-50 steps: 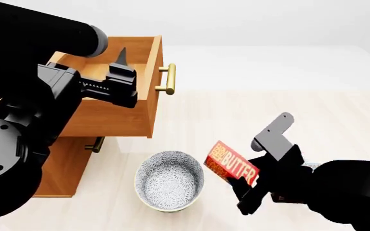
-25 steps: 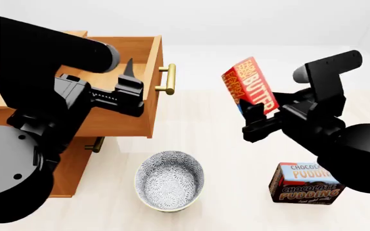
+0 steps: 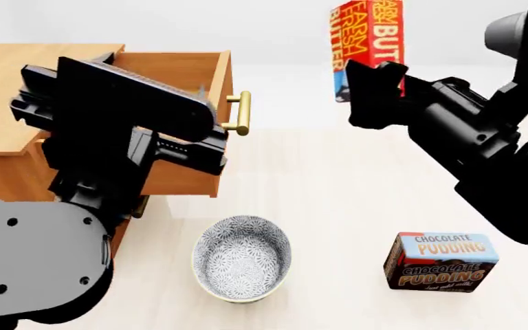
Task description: Put the butter at the back in the top drawer of the cabinet and close it.
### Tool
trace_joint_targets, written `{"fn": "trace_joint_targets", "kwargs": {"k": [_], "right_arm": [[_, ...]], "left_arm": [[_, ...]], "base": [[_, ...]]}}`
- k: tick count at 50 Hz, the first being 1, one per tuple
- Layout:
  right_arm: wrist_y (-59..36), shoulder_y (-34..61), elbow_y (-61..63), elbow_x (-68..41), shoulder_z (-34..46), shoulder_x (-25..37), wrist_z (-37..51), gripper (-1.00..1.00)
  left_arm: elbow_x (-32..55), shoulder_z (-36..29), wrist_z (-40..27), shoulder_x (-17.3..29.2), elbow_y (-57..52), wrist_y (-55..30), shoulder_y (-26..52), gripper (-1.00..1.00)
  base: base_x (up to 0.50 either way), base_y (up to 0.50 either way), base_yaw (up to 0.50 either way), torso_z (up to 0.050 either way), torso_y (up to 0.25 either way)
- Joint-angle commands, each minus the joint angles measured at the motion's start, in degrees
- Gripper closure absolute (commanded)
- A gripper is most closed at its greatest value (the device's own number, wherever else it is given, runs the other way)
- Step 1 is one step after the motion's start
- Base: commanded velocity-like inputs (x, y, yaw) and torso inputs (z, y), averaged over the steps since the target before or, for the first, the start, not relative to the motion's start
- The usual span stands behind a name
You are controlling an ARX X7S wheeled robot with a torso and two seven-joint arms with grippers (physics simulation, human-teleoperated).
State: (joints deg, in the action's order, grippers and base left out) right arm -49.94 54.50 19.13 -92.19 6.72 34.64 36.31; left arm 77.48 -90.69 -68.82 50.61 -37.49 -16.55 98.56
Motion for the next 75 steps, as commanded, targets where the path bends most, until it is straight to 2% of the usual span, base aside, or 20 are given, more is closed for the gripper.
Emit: {"fn": "trace_joint_targets", "kwargs": {"k": [1, 20, 27, 35, 44, 75], "right_arm": [[3.6, 2.3, -1.8, -6.4, -4.2, -4.0, 4.4, 1.00], [6.1, 2.1, -4.0, -8.8, -4.7, -7.0, 4.4, 1.00], [6.8, 0.9, -4.6, -9.7, -4.4, -8.3, 4.8, 1.00], [7.1, 0.6, -4.9, -9.5, -3.8, -9.1, 4.4, 1.00], [7.1, -0.4, -4.8, -9.7, -3.4, -9.3, 4.5, 1.00], [8.2, -0.5, -1.6, -13.9, -2.9, -10.8, 7.4, 1.00]], "left_arm": [[-6.8, -1.9, -5.6, -3.7, -1.2, -3.4, -0.5, -1.00], [-16.5, -6.8, -19.4, -14.2, -3.9, -17.2, 0.3, -1.00], [-23.9, 1.4, -20.9, -19.1, -5.9, -34.9, -7.6, -1.00], [-31.5, -0.5, -20.1, -24.1, -6.0, -44.6, -10.0, -1.00], [-38.1, -6.0, -16.9, -26.9, -1.9, -46.0, -9.7, -1.00], [-42.4, -7.4, -12.8, -29.2, 3.4, -44.6, -11.8, -1.00]], "base": [[0.00, 0.00, 0.00, 0.000, 0.000], [0.00, 0.00, 0.00, 0.001, 0.001], [0.00, 0.00, 0.00, 0.000, 0.000], [0.00, 0.00, 0.00, 0.000, 0.001], [0.00, 0.00, 0.00, 0.001, 0.001], [0.00, 0.00, 0.00, 0.000, 0.001]]}}
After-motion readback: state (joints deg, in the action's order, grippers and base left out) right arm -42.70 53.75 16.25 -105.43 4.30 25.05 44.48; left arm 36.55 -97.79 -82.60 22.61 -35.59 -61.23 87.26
